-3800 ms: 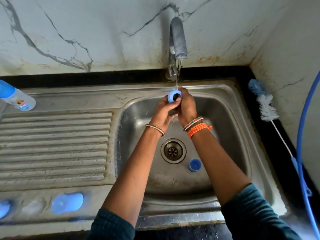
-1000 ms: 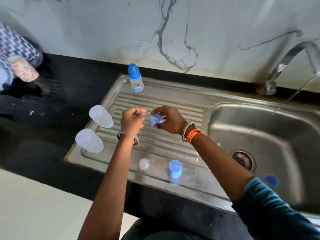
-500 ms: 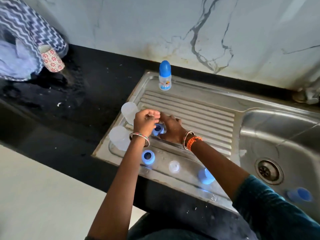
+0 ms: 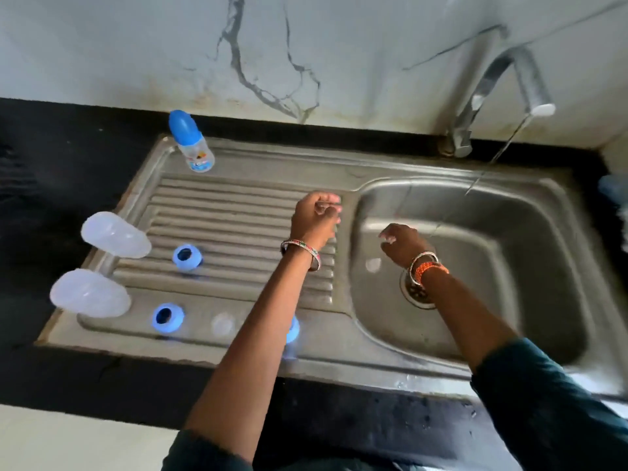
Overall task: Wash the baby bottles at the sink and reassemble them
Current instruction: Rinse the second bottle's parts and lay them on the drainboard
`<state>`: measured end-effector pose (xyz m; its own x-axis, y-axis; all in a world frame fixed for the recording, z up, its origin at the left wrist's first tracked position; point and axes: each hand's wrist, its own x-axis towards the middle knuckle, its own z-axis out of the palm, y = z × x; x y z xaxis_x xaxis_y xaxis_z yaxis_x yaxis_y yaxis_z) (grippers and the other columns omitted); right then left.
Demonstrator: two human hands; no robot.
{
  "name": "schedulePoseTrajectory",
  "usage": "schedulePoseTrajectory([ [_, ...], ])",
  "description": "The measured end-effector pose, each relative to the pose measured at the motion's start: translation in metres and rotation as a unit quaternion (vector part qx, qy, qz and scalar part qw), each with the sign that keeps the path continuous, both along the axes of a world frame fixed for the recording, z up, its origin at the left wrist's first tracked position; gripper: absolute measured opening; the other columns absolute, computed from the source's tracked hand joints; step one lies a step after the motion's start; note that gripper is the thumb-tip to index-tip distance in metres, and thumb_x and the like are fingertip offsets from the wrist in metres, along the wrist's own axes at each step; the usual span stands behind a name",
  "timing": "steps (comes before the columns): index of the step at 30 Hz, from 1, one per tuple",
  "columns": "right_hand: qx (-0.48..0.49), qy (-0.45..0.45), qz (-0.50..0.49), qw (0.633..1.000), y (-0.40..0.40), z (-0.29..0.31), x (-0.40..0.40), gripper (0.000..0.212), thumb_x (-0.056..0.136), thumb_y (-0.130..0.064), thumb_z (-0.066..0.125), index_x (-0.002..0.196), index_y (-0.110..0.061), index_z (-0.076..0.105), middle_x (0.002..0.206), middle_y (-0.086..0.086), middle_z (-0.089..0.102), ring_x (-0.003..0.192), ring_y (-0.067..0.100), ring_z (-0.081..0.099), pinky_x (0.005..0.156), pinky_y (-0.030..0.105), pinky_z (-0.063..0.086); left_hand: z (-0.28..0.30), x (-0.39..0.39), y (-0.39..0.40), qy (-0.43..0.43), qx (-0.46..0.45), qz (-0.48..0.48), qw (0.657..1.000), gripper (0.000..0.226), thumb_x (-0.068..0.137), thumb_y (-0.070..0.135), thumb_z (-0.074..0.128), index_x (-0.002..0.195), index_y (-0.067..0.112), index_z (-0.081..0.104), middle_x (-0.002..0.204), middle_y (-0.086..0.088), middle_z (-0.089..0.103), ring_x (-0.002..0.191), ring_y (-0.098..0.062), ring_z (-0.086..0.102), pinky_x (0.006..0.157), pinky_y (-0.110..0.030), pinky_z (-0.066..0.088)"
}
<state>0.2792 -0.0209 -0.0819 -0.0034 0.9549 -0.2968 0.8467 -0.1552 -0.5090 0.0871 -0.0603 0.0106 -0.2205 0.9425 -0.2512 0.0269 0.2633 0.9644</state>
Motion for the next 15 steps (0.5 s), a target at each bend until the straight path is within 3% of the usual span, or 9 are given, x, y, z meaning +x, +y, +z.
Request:
schedulePoseTrajectory([
  [4, -0.082, -0.059, 0.093, 0.991, 0.007, -0.055, 0.009, 0.039, 0.080, -0.040, 0.072, 0.109, -0.015, 0.062, 0.120, 0.009, 0.059, 0.112, 0.029, 0.056, 0.089, 0.034, 0.044, -0.023, 0.066, 0.022, 0.017, -0.060, -0.028, 0.998, 0.016, 0.089, -0.002, 0.051, 0.095, 0.009, 0.060, 0.093, -0.010, 0.065, 0.073, -0.014, 0.059, 0.067, -0.027, 0.050],
  [8, -0.079, -0.066, 0.134, 0.986, 0.018, -0.086, 0.010, 0.028, 0.082, -0.015, 0.064, 0.110, -0.011, 0.058, 0.118, 0.017, 0.059, 0.106, 0.036, 0.059, 0.084, 0.036, 0.046, -0.043, 0.101, 0.044, -0.014, -0.085, 0.006, 0.996, 0.014, 0.090, -0.008, 0.046, 0.095, 0.003, 0.052, 0.081, -0.008, 0.056, 0.060, -0.007, 0.052, 0.050, -0.013, 0.042],
  [10, -0.057, 0.023, 0.076, 0.995, 0.021, -0.083, 0.024, 0.029, 0.080, -0.008, 0.064, 0.108, -0.007, 0.057, 0.105, 0.019, 0.063, 0.094, 0.035, 0.061, 0.075, 0.030, 0.044, -0.052, 0.114, 0.050, -0.008, -0.099, 0.006, 0.995, 0.014, 0.091, -0.009, 0.045, 0.095, 0.003, 0.049, 0.082, -0.009, 0.054, 0.067, -0.014, 0.050, 0.051, -0.014, 0.040],
  [12, -0.037, 0.178, -0.043, 0.982, 0.024, -0.059, 0.045, 0.039, 0.079, -0.005, 0.067, 0.117, -0.011, 0.055, 0.089, 0.011, 0.060, 0.075, 0.026, 0.060, 0.068, 0.024, 0.045, -0.059, 0.126, 0.055, 0.014, -0.116, -0.014, 0.993, 0.015, 0.092, -0.003, 0.045, 0.098, 0.009, 0.053, 0.092, -0.010, 0.055, 0.083, -0.017, 0.052, 0.055, -0.019, 0.040],
  [15, -0.031, 0.408, -0.159, 0.898, 0.037, -0.011, 0.085, 0.030, 0.087, -0.002, 0.062, 0.117, -0.004, 0.058, 0.086, 0.008, 0.059, 0.071, 0.021, 0.062, 0.087, 0.044, 0.054, -0.060, 0.148, 0.066, 0.025, -0.115, -0.050, 0.992, 0.015, 0.094, 0.005, 0.050, 0.100, 0.014, 0.060, 0.094, -0.005, 0.057, 0.085, -0.015, 0.054, 0.054, -0.020, 0.045],
])
